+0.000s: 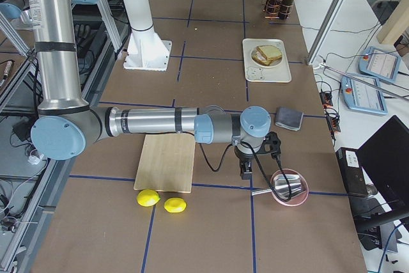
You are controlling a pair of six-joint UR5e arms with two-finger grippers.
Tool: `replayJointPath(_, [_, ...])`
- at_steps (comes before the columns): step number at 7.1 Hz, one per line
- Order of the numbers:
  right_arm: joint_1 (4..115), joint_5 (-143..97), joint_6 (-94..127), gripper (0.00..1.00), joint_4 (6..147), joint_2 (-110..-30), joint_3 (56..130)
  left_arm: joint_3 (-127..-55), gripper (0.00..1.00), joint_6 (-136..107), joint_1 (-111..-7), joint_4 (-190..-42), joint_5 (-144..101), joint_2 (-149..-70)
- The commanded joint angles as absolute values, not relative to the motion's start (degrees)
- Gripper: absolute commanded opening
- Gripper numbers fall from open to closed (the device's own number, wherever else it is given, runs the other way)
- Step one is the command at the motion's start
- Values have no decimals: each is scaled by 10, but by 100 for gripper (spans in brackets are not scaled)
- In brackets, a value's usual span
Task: Make sandwich and place on tray
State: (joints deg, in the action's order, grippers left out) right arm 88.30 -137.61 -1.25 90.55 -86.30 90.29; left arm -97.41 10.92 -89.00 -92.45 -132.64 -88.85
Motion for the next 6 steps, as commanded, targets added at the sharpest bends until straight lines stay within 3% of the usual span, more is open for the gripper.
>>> replayJointPath(1, [883,-1383,-7,100,907,-872,899,-957,100,108,-889,-862,-1328,-890])
replayJointPath(6, [890,-1408,-6,100,909,-887,898,-965,100,108,-890,-824,-1329,-889])
